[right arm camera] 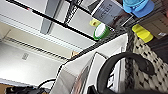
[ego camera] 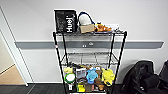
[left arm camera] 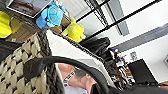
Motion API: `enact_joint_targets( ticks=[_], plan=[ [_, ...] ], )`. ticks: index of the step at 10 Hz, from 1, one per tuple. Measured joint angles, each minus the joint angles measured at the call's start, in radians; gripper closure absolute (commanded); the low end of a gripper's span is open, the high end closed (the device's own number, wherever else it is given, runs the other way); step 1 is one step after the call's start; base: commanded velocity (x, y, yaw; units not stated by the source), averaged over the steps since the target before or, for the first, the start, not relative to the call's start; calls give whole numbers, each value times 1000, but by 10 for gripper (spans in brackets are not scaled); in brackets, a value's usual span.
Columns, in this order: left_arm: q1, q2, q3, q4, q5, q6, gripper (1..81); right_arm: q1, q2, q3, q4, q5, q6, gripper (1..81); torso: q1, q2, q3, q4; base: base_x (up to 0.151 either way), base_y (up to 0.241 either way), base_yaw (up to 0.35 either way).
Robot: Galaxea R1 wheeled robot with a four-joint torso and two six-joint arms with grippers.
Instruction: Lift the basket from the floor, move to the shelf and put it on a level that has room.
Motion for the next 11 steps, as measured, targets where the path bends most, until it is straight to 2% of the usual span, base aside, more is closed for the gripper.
enact_joint_targets(
  ticks=[11],
  plan=[
    [-26,-27,54,0,1,0,811,26,-55,87,0,6,0,811,0,0,0,0,113,0,0]
  ],
)
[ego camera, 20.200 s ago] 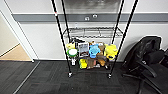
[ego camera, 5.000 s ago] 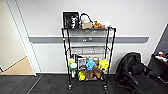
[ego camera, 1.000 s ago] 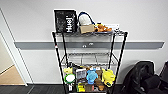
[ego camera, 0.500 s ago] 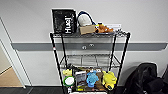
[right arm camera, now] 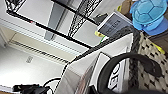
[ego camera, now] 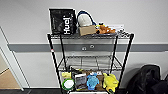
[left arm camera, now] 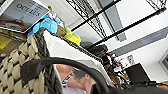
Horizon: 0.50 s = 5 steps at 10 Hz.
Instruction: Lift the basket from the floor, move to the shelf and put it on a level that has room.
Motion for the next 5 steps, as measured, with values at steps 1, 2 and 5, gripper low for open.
enact_joint_targets(
  ticks=[1,2,5],
  plan=[
    [0,-4,8,0,0,0,811,0,0,0,0,1,0,811,0,0,0,0,112,0,0],
    [0,-11,11,0,0,0,811,1,1,1,0,0,0,811,0,0,0,0,112,0,0],
    [-3,-45,46,0,-9,0,811,31,-3,35,0,0,0,811,0,0,0,0,112,0,0]
  ],
)
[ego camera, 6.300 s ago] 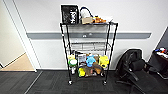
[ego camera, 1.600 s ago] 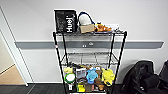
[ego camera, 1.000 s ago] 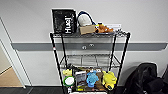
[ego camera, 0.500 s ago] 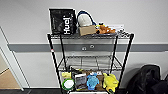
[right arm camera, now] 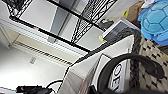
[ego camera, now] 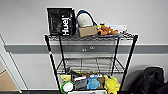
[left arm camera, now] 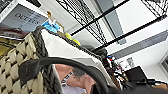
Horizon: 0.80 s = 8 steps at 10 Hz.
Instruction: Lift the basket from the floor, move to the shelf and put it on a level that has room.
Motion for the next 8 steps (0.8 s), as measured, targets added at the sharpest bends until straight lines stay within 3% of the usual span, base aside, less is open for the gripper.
enact_joint_targets(
  ticks=[8],
  plan=[
    [-62,-20,79,0,-14,-4,811,55,-80,96,3,7,1,811,0,0,0,0,112,0,0]
  ],
)
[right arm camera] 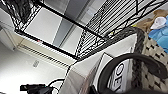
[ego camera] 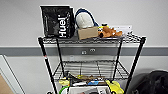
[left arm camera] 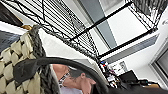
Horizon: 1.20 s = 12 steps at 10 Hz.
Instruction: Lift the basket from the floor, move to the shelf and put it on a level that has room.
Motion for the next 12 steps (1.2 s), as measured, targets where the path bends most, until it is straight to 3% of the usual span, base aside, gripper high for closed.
enact_joint_targets(
  ticks=[6,12],
  plan=[
    [-17,-14,19,0,0,0,811,47,-37,61,9,3,3,811,0,0,0,0,109,-24,0],
    [-33,-49,69,0,6,-3,811,62,-41,71,19,-7,6,811,-1,0,0,0,0,0,0]
  ],
)
